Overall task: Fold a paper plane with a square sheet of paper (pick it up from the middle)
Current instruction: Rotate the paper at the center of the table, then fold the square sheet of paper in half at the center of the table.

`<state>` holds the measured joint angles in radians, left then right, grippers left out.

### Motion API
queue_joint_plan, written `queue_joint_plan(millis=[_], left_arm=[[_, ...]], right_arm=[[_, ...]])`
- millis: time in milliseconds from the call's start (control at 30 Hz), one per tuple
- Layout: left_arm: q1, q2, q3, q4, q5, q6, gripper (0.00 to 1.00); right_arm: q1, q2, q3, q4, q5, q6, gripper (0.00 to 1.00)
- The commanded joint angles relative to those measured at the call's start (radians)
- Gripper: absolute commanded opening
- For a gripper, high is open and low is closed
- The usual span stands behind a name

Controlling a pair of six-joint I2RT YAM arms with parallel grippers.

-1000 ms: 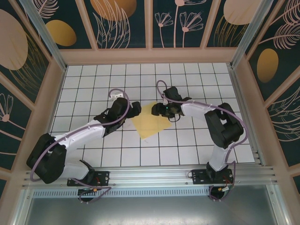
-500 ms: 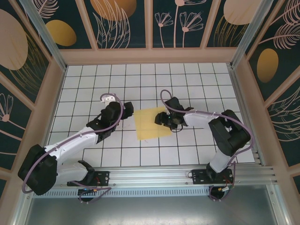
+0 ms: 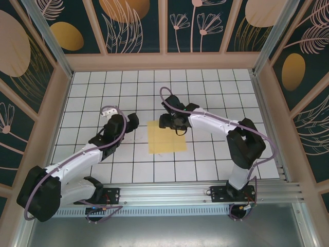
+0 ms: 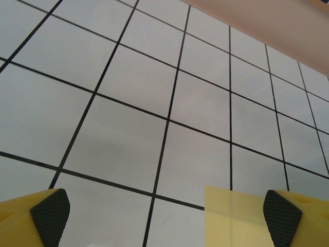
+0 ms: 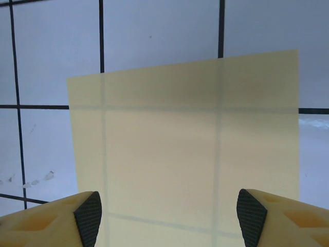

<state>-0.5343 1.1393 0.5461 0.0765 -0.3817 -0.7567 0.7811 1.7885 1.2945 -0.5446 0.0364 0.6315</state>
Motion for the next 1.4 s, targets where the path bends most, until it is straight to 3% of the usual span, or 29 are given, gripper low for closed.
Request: queue_joint_plan(millis=[0,567,733,1367], left_arm=[[0.037,-0.010,-0.034,-0.018,0.075,-0.056,0.99],[0.054,0.005,-0.020,-0.044,0.105,0.023,0.99],[0.054,-0.030,-0.036,-0.045,0.053,-0.012,0.99],[0.054,-0.075,-0.064,-0.029,0.066,-0.006,0.99]], right_arm=[[0.025,0.088,0.052,-0.124,-0.018,-0.037,0.74],[0.078,0.278,0.244,-0.227,0.050,0.043,0.79],[0.081,0.296,0.248,-0.235,0.060,0.047,0.80],[0.084,0.371,0.193,-0.238,0.053,0.050,0.79]])
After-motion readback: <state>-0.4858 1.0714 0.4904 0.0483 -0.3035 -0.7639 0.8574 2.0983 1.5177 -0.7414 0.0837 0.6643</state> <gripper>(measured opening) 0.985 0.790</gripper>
